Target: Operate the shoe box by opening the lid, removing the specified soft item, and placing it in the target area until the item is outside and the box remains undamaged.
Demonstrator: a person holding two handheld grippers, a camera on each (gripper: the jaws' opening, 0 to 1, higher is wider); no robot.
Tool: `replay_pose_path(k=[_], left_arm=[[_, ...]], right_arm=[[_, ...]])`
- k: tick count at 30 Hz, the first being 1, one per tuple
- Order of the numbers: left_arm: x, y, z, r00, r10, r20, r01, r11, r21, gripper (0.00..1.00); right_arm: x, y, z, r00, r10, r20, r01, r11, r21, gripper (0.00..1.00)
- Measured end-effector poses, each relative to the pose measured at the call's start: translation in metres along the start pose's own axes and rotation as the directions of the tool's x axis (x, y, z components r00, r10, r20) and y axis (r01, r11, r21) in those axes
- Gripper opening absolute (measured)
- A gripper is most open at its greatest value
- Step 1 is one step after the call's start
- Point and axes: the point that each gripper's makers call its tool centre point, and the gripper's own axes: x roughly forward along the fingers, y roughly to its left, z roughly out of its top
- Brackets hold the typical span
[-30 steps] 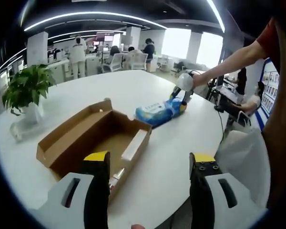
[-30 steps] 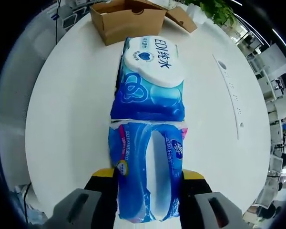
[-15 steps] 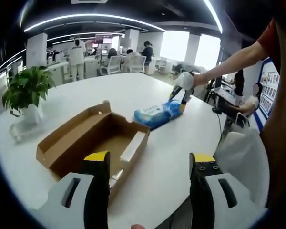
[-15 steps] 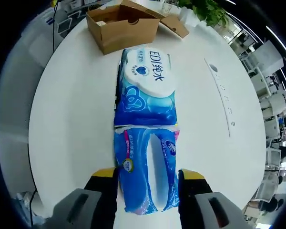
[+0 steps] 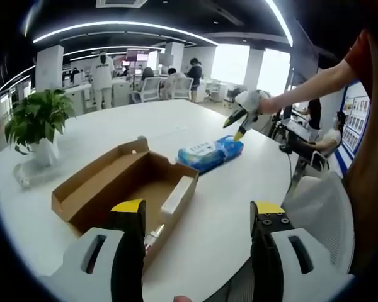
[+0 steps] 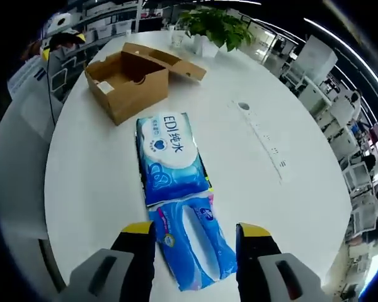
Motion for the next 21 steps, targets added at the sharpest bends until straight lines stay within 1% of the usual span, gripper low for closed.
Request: replay_pose_path(k=[6, 9, 13, 16, 18, 21], left_arm=[[-0.006, 0.005, 0.001, 1.000, 0.017, 0.013, -0.017, 1.000, -0.010, 0.67], [-0.011, 0.007, 0.001, 0.999, 0.025, 0.022, -0.025, 1.000, -0.017, 0.67], [-0.017, 0.012, -0.002, 0.999, 0.042, 0.029, -0.041, 0.999, -0.030, 0.67], [-0.022, 0.014, -0.005, 0.998, 0.055, 0.039, -0.053, 0.997, -0.047, 0.67], [-0.025, 0.015, -0.006, 0.997, 0.060, 0.041, -0.057, 0.997, -0.054, 0.67], [-0.030, 0.017, -0.008, 0.996, 0.069, 0.050, -0.066, 0.996, -0.066, 0.67]], right_arm=[[-0.001, 0.010, 0.022, 0.997, 0.000, 0.083, -0.005, 0.998, 0.059, 0.50], [-0.001, 0.015, 0.041, 0.989, -0.001, 0.146, -0.013, 0.995, 0.099, 0.50], [-0.002, 0.026, 0.064, 0.978, 0.004, 0.210, -0.032, 0.991, 0.129, 0.50], [-0.002, 0.040, 0.084, 0.967, 0.018, 0.253, -0.053, 0.990, 0.134, 0.50], [-0.001, 0.052, 0.096, 0.964, 0.030, 0.265, -0.063, 0.991, 0.117, 0.50], [0.002, 0.065, 0.109, 0.956, 0.052, 0.288, -0.085, 0.991, 0.104, 0.50]])
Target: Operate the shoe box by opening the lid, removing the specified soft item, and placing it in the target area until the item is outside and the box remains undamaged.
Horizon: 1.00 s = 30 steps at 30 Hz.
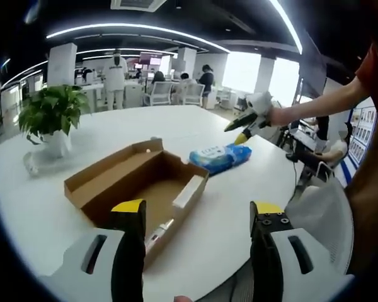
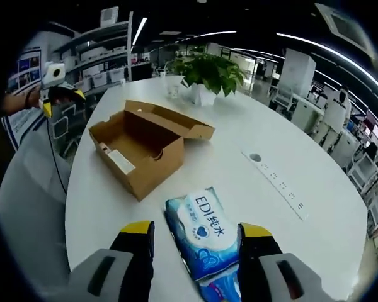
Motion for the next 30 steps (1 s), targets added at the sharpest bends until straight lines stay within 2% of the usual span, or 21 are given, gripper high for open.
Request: replay_pose_path(k=[9, 13, 18, 24, 30], left_arm=[[-0.011, 0.007, -0.003, 0.999, 0.025, 0.035, -0.024, 0.999, -0.049, 0.67], [-0.016, 0.012, -0.001, 0.998, 0.041, 0.057, -0.037, 0.997, -0.065, 0.67], [-0.019, 0.020, -0.004, 0.996, 0.060, 0.070, -0.054, 0.996, -0.075, 0.69], [-0.019, 0.028, -0.006, 0.994, 0.070, 0.085, -0.061, 0.993, -0.098, 0.69], [-0.019, 0.036, -0.006, 0.992, 0.080, 0.093, -0.071, 0.993, -0.098, 0.69]], right_arm=[[0.022, 0.046, 0.033, 0.995, 0.071, 0.067, -0.073, 0.997, 0.015, 0.50], [0.032, 0.068, 0.036, 0.993, 0.110, 0.048, -0.109, 0.994, -0.018, 0.51], [0.038, 0.084, 0.048, 0.988, 0.132, 0.079, -0.133, 0.991, 0.005, 0.51], [0.052, 0.106, 0.064, 0.983, 0.156, 0.096, -0.156, 0.988, -0.009, 0.51], [0.066, 0.117, 0.082, 0.979, 0.173, 0.112, -0.171, 0.985, -0.024, 0.50]])
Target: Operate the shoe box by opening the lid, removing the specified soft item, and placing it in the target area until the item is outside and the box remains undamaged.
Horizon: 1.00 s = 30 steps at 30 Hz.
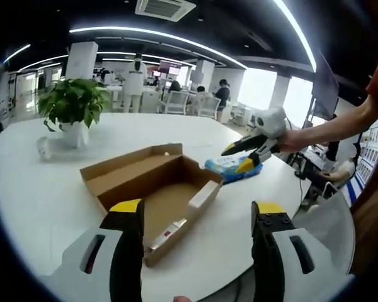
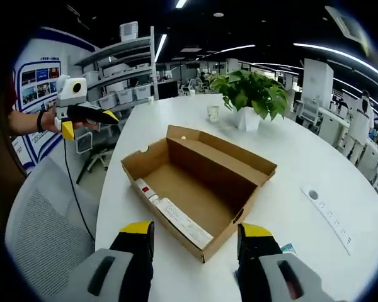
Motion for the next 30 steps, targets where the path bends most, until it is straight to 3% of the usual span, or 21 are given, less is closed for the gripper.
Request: replay_pose_path(k=[4, 10, 15, 21, 26, 30], left_arm=[[0.001, 0.003, -0.001, 1.000, 0.007, 0.005, -0.007, 1.000, -0.003, 0.69], [0.004, 0.008, -0.006, 1.000, 0.014, -0.003, -0.014, 1.000, 0.000, 0.69], [0.007, 0.012, -0.005, 1.000, 0.026, -0.004, -0.026, 1.000, -0.002, 0.69], [0.012, 0.011, -0.001, 0.999, 0.032, -0.010, -0.032, 0.999, 0.022, 0.69], [0.015, 0.010, -0.002, 0.999, 0.040, -0.020, -0.040, 0.999, 0.038, 0.70], [0.014, 0.011, -0.003, 0.998, 0.051, -0.026, -0.050, 0.998, 0.046, 0.70]], right_arm=[[0.012, 0.002, 0.005, 1.000, 0.017, -0.023, -0.018, 0.999, -0.035, 0.50], [0.027, -0.001, 0.003, 0.992, 0.036, -0.121, -0.054, 0.987, -0.151, 0.49], [0.041, -0.010, 0.009, 0.986, 0.049, -0.161, -0.079, 0.980, -0.184, 0.48], [0.058, -0.013, -0.001, 0.954, 0.084, -0.289, -0.172, 0.940, -0.295, 0.48], [0.071, -0.013, -0.008, 0.934, 0.103, -0.343, -0.218, 0.923, -0.317, 0.51], [0.076, -0.007, -0.012, 0.907, 0.115, -0.405, -0.272, 0.894, -0.356, 0.52]])
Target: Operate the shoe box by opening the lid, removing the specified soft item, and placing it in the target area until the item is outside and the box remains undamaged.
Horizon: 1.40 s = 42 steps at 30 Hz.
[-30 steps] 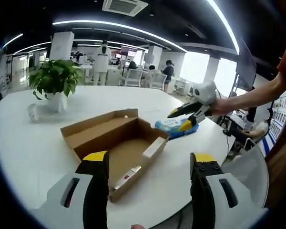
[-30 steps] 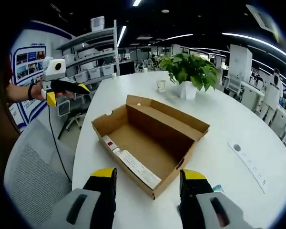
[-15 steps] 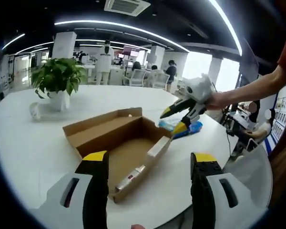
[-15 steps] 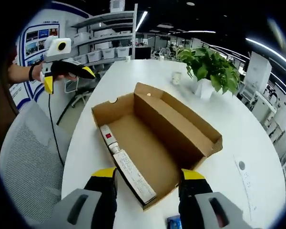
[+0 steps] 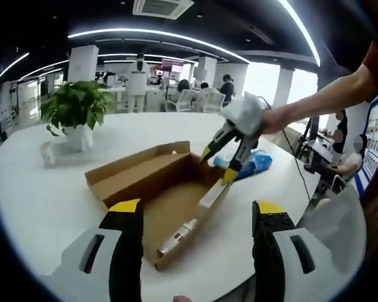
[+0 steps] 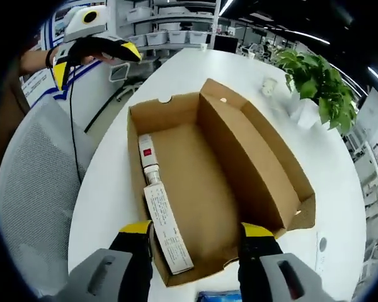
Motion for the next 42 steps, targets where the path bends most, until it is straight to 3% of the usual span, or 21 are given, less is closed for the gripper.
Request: replay_pose_path(k=[4, 8, 11, 23, 28, 42], left_arm=[[-0.002, 0.002, -0.001, 1.000, 0.012, -0.004, -0.012, 1.000, 0.001, 0.70], [-0.005, 0.003, -0.001, 1.000, 0.018, -0.003, -0.018, 1.000, -0.003, 0.70], [-0.008, 0.003, -0.001, 1.000, 0.021, -0.003, -0.021, 1.000, -0.001, 0.70], [-0.017, 0.008, -0.003, 0.999, 0.036, -0.001, -0.036, 0.999, -0.011, 0.69], [-0.018, 0.007, -0.005, 0.999, 0.035, -0.002, -0.035, 0.999, -0.013, 0.69], [-0.017, 0.003, -0.005, 1.000, 0.019, -0.014, -0.019, 1.000, -0.005, 0.69]], right_arm=[[0.006, -0.001, -0.002, 0.997, 0.025, -0.073, -0.032, 0.994, -0.102, 0.53], [0.013, 0.007, 0.001, 0.991, 0.090, -0.102, -0.102, 0.987, -0.125, 0.56], [0.018, 0.008, 0.000, 0.986, 0.101, -0.133, -0.122, 0.980, -0.155, 0.55], [0.027, 0.011, 0.009, 0.983, 0.118, -0.139, -0.144, 0.970, -0.198, 0.55], [0.024, 0.004, 0.006, 0.986, 0.091, -0.138, -0.116, 0.975, -0.189, 0.54], [0.032, 0.011, -0.001, 0.980, 0.117, -0.159, -0.150, 0.966, -0.213, 0.45]])
